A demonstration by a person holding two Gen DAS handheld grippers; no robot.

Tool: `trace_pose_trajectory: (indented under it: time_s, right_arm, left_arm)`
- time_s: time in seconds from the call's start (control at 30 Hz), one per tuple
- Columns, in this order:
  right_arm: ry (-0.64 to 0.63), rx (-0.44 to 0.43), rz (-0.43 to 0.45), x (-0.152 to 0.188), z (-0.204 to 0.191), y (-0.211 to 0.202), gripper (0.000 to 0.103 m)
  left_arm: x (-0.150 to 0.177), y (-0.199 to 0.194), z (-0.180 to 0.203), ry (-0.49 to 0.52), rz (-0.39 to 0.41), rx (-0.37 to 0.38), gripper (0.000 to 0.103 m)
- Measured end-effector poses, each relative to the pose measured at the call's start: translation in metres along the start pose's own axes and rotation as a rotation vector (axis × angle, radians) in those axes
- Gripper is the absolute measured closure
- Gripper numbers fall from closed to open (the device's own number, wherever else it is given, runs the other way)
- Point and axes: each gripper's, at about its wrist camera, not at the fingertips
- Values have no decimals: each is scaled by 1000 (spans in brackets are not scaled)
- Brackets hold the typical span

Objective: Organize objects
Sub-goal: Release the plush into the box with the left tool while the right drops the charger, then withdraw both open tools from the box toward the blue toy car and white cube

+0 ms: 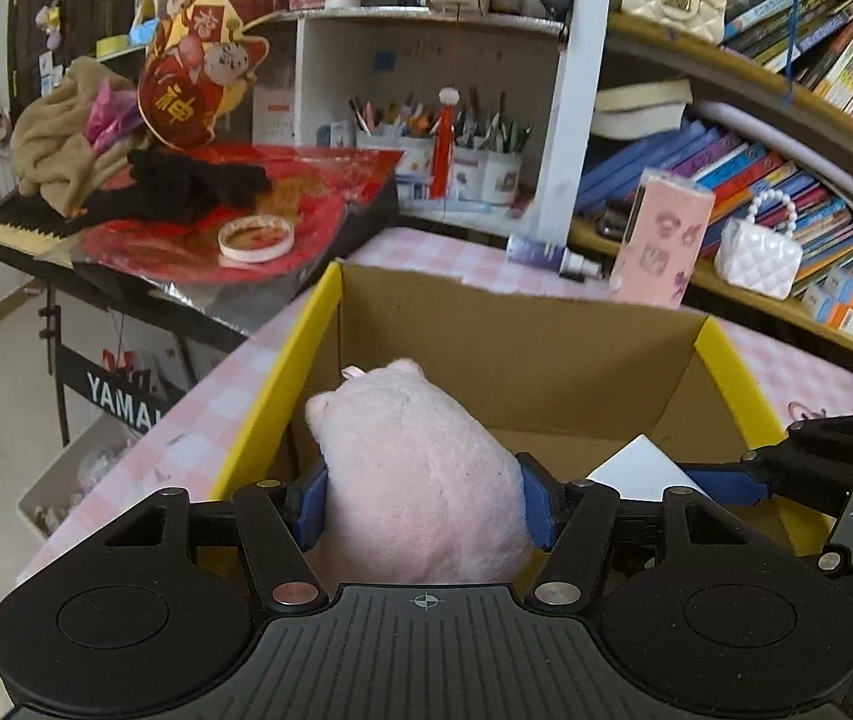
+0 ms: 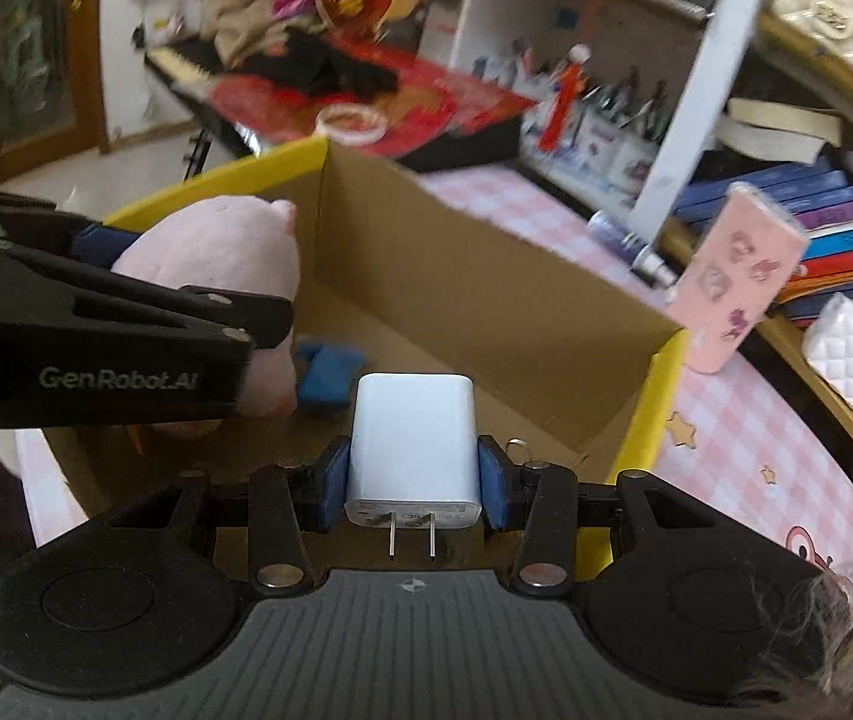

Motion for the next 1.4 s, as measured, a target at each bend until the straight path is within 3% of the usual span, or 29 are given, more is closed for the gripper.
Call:
trace_pose_trajectory:
  time_s: [0.2,0.4,0.5,0.73,0.87,1.07,1.4]
  right_arm:
    - [-19,-17,-72,-4,-1,9,62]
    - [-16,3,-69,-4,-3,9,61]
    - [-2,11,-25,-3,-3,3,52]
    - [108,50,86,2,4,-35,52]
    - [168,66,165,12,5,-73,52]
    - [274,93,208,42,-3,-116,52]
    - [273,113,113,121,-54,-136,53]
  left_arm:
    - [-3,8,5,62,-4,-7,36]
    - [-3,3,8,86,26,6,29]
    - [-5,-10,8,77,76,-7,13]
    - [-5,-73,-5,-31,228,-13,13]
    - [8,-111,-12,-57,276,-22,12]
    - [46,-152,-14,-33,252,-66,12]
    - [111,-177,-2,-12,133,-56,12]
Point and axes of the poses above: each gripper's, at about its wrist camera, not at the fingertips, and y roughly the way its jaws point, z to its right, x to its underside, and after that the axes turned 12 degrees about y, right-handed
